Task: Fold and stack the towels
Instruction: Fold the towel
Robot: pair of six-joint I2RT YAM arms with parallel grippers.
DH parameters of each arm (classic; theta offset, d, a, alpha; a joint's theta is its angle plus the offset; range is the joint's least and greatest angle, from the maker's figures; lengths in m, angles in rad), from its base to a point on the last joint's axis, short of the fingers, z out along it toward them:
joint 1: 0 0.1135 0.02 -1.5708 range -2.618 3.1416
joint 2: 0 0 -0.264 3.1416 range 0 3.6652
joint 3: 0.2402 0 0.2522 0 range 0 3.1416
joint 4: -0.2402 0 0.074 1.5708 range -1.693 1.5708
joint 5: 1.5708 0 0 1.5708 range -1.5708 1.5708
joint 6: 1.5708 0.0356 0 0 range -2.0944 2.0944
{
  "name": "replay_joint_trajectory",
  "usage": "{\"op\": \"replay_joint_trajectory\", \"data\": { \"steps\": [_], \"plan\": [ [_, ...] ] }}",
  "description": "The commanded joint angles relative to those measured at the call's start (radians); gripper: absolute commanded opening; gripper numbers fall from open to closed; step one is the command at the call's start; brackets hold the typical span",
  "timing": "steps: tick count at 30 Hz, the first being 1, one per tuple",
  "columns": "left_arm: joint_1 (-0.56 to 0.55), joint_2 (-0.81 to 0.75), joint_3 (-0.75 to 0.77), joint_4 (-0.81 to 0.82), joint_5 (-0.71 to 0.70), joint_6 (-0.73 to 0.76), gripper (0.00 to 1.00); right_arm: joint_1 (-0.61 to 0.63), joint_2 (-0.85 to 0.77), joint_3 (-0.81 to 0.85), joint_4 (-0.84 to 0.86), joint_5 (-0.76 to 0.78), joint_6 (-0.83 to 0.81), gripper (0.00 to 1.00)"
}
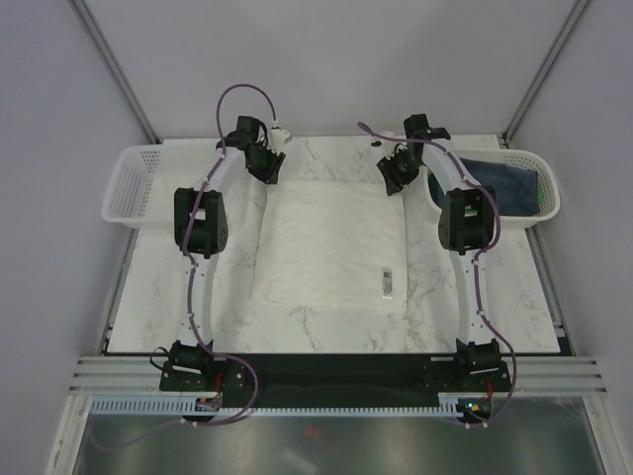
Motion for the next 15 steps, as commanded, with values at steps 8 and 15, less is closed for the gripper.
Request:
{"op": "replay_joint_trajectory", "data": {
  "steps": [8, 15],
  "plan": [
    [0.003, -0.088, 0.004, 0.002, 0.024, -0.027, 0.02, -0.014, -0.105, -0.019, 0.073, -0.065, 0.059, 0.00],
    [-0.009, -0.220, -0.080, 0.033, 0.023, -0.086, 0.02, -0.011, -0.304, -0.254, 0.182, -0.039, 0.126, 0.00]
  ]
}}
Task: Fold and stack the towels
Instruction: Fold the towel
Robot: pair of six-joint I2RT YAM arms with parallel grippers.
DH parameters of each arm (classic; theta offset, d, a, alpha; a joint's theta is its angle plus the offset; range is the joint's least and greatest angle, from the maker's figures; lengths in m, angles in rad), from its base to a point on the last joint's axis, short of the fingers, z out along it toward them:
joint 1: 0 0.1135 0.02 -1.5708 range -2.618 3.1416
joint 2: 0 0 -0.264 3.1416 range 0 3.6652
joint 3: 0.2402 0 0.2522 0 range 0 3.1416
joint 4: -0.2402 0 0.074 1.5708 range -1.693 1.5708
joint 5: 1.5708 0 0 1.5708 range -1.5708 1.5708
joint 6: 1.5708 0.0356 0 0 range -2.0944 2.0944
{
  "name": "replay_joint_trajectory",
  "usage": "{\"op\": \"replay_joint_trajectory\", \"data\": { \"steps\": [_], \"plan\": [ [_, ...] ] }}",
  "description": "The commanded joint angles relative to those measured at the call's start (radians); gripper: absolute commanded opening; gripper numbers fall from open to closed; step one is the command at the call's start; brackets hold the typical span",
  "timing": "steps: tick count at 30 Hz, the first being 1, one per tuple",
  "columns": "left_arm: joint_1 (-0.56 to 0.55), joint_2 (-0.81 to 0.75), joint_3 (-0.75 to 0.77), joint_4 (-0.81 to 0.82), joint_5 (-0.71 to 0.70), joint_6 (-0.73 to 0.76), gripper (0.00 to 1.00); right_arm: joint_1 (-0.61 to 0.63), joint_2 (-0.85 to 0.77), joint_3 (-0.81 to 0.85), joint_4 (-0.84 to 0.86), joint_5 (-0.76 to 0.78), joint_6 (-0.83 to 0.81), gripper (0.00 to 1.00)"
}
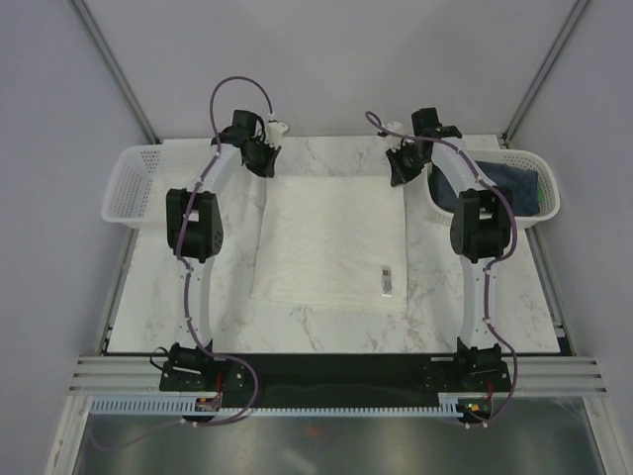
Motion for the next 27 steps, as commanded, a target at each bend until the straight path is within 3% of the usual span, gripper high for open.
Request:
{"op": "replay_joint_trajectory", "data": {
  "steps": [1, 11, 19, 27],
  "plan": [
    [-0.008, -0.160, -0.049, 0.031, -0.009, -0.046, 0.02, -0.003, -0.186, -0.100, 0.085, 0.009, 0.041, 0.00],
    [-0.032, -0.555, -0.569, 0.253, -0.086, -0.127, 0.02, 0.025, -0.572, -0.609, 0.319, 0.144, 0.151, 0.00],
    [-0.100, -0.885, -0.977, 0.505, -0.305, -0.182, 0.02, 0.076, -0.867, -0.930, 0.444, 0.268, 0.329, 0.00],
    [-0.148, -1.048, -1.161, 0.505, -0.348, -0.339, 0.02, 0.165, -1.111, -1.189, 0.470, 0.311, 0.564, 0.00]
  ]
}}
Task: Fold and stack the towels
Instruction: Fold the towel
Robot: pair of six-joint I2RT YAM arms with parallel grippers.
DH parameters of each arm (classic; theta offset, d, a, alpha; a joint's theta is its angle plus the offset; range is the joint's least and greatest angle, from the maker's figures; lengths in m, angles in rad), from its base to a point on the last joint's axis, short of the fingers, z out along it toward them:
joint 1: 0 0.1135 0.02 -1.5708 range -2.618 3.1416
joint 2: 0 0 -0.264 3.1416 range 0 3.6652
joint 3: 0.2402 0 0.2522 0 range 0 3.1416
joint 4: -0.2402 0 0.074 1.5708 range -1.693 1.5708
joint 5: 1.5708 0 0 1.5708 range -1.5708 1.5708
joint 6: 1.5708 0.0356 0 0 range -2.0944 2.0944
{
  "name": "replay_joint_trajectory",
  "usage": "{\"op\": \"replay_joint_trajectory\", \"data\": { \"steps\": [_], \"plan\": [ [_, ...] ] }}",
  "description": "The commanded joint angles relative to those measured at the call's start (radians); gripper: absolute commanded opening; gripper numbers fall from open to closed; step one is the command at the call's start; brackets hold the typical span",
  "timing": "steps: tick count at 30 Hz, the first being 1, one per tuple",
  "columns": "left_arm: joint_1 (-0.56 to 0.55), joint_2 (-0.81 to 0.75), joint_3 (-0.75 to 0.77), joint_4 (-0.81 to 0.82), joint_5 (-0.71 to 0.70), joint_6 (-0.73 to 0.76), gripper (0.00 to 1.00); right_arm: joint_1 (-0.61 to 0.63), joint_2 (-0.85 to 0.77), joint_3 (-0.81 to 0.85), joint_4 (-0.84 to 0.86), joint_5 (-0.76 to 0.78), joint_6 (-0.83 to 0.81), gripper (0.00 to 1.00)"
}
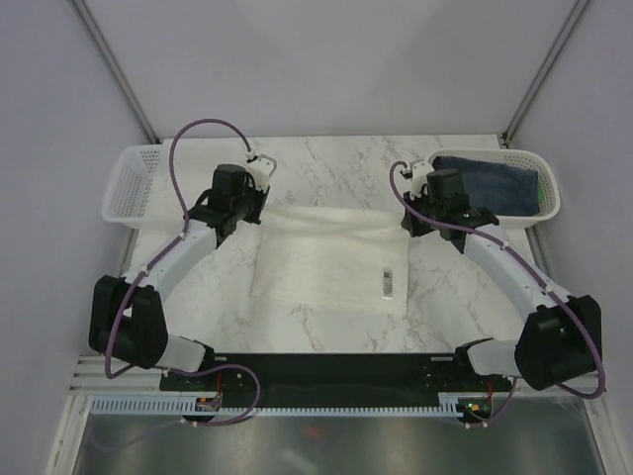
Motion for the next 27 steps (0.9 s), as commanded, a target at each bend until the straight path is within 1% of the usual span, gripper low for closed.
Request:
{"op": "replay_joint_trajectory", "data": {
  "steps": [1, 2, 4, 5, 8, 10, 13, 14, 20, 23, 24, 25, 27],
  "plan": [
    [0.000, -0.081, -0.082, 0.051, -0.076, -0.138, 0.02, 0.030, -0.086, -0.088, 0.024, 0.044, 0.150, 0.00],
    [-0.003, -0.099, -0.099, 0.053, -0.069, -0.172, 0.02, 0.050, -0.099, -0.125, 0.018, 0.043, 0.188, 0.00],
    [-0.012, -0.162, -0.145, 0.053, -0.069, -0.192, 0.02, 0.059, -0.135, -0.157, 0.010, 0.034, 0.222, 0.00],
    [-0.014, -0.182, -0.159, 0.054, -0.082, -0.210, 0.02, 0.063, -0.142, -0.180, -0.008, 0.035, 0.263, 0.00],
    [-0.014, -0.248, -0.208, 0.044, -0.105, -0.250, 0.02, 0.064, -0.181, -0.221, -0.021, 0.043, 0.317, 0.00],
    [-0.014, -0.281, -0.235, 0.037, -0.104, -0.276, 0.02, 0.070, -0.210, -0.255, -0.011, 0.000, 0.346, 0.00],
    [-0.015, -0.308, -0.268, 0.024, -0.058, -0.308, 0.02, 0.101, -0.241, -0.283, -0.014, 0.015, 0.366, 0.00],
    [-0.018, -0.321, -0.274, 0.016, -0.009, -0.316, 0.02, 0.113, -0.248, -0.297, -0.028, 0.024, 0.369, 0.00],
    [-0.026, -0.349, -0.323, -0.056, 0.048, -0.348, 0.02, 0.139, -0.351, -0.309, -0.080, 0.095, 0.407, 0.00],
    [-0.026, -0.348, -0.311, -0.110, 0.079, -0.370, 0.02, 0.141, -0.344, -0.311, -0.097, 0.090, 0.469, 0.03],
    [-0.028, -0.339, -0.305, -0.127, 0.086, -0.370, 0.02, 0.141, -0.343, -0.318, -0.097, 0.063, 0.489, 0.05],
    [-0.028, -0.334, -0.297, -0.168, 0.083, -0.376, 0.02, 0.141, -0.342, -0.333, -0.103, 0.073, 0.543, 0.10],
    [-0.028, -0.326, -0.275, -0.222, 0.062, -0.381, 0.02, 0.147, -0.366, -0.357, -0.116, 0.095, 0.579, 0.10]
  ]
}}
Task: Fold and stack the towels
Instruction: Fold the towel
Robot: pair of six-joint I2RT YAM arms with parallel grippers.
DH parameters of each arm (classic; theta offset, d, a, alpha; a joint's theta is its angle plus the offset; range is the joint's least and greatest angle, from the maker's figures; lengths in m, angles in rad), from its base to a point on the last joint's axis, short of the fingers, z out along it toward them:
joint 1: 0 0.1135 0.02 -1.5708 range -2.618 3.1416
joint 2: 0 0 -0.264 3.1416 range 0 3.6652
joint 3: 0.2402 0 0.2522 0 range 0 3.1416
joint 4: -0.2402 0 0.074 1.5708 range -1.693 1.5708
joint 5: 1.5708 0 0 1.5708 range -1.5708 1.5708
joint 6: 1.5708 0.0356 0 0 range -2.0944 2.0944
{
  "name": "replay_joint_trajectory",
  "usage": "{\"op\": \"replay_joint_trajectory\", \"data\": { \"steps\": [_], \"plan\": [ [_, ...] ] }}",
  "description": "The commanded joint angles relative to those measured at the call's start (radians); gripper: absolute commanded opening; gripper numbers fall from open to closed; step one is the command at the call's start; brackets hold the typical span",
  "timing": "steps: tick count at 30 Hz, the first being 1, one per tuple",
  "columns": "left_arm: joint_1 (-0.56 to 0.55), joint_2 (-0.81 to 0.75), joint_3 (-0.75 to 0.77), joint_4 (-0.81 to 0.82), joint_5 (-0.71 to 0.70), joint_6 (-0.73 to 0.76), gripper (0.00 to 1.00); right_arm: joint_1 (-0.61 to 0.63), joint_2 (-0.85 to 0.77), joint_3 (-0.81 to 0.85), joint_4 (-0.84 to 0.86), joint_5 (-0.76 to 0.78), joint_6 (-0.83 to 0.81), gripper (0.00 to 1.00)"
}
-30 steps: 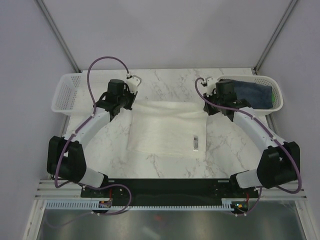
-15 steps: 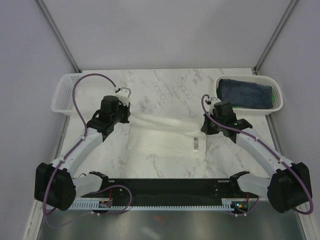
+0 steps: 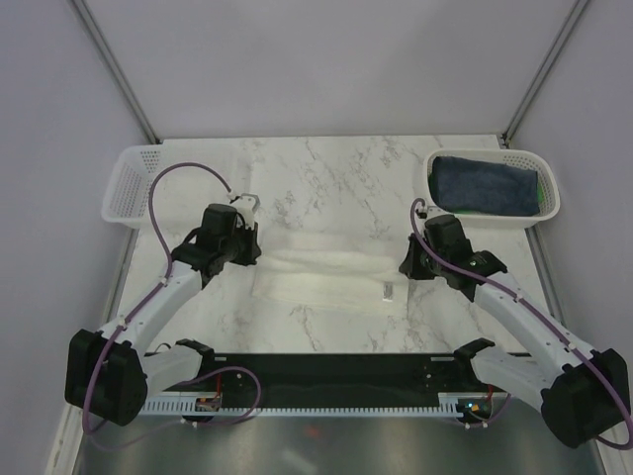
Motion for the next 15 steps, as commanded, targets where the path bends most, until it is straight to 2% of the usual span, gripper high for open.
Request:
{"op": "replay_joint_trajectory", "data": {
  "steps": [1, 2, 5, 7, 9, 10, 11, 14, 15],
  "plan": [
    [-0.003, -0.003, 0.045, -0.126, -0.015, -0.057, 0.02, 0.008, -0.037, -0.046, -0.039, 0.044, 0.125, 0.10],
    [-0.001, -0.002, 0.051, -0.140, -0.013, -0.064, 0.04, 0.007, -0.056, -0.050, -0.043, 0.053, 0.171, 0.12],
    [-0.001, 0.002, 0.075, -0.181, 0.040, -0.064, 0.14, 0.008, -0.115, -0.076, -0.054, 0.046, 0.231, 0.27],
    [-0.001, 0.009, 0.080, -0.204, 0.040, -0.067, 0.14, 0.008, -0.152, -0.087, -0.059, 0.042, 0.250, 0.39],
    [-0.001, 0.020, 0.094, -0.243, 0.031, -0.074, 0.18, 0.008, -0.198, -0.077, -0.103, 0.056, 0.262, 0.45],
    [-0.001, 0.024, 0.098, -0.255, 0.033, -0.077, 0.22, 0.008, -0.209, -0.058, -0.126, 0.082, 0.268, 0.50],
    [-0.001, 0.031, 0.117, -0.276, 0.040, -0.076, 0.31, 0.008, -0.232, -0.051, -0.160, 0.093, 0.271, 0.53],
    [-0.001, 0.017, 0.164, -0.346, 0.025, -0.091, 0.38, 0.008, -0.252, -0.015, -0.221, 0.124, 0.331, 0.60],
    [-0.003, 0.009, 0.178, -0.373, 0.022, -0.113, 0.44, 0.008, -0.252, -0.008, -0.233, 0.157, 0.390, 0.61]
  ]
}}
